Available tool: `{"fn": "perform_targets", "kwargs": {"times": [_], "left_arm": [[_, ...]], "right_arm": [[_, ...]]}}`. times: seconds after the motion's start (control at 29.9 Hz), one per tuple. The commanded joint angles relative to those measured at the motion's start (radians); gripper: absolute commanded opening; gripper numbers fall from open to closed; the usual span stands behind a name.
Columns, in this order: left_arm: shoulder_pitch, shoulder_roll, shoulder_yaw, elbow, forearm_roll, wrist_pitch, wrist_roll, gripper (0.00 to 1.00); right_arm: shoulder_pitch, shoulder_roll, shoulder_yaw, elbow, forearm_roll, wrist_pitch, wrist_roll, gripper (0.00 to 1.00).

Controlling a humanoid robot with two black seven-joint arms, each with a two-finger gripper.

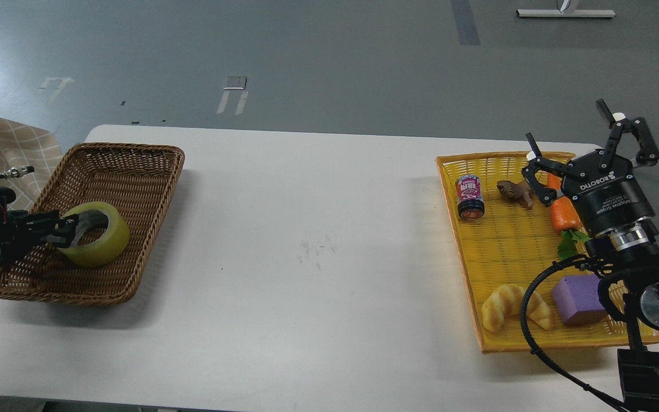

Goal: Place and transfer tape with both arms

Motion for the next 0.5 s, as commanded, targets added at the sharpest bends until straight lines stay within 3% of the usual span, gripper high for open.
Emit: {"fn": "perform_targets", "kwargs": {"times": [0.0,0.2,0.33,0.4,0.47], "left_arm": [[-0.007,0.003,-0.002,-0.005,-0.018,0.000,0.000,0.78],[-0.059,0.017,-0.010,-0.016,-0.156,-0.008,-0.005,0.81],[-0.226,0.029,-0.016,-0.056,-0.294,-0.032,-0.041,0.90],[-0.329,0.038,-0.022,-0.070,-0.414,-0.081,-0.046,0.93],[-0.479,0.026,-0.022,-0.064,-0.591,-0.187,-0.042,0.94]], "right_arm": [[0.000,0.002,0.000,0.000,0.000,0.000,0.000,1.00],[0.000,0.002,0.000,0.000,0.000,0.000,0.000,1.00],[0.005,0.000,0.001,0.000,-0.002,0.000,0.000,1.00],[0.011,0.000,0.001,0.000,-0.002,0.000,0.000,1.00],[0.018,-0.002,-0.003,0.002,-0.003,0.000,-0.002,1.00]]}}
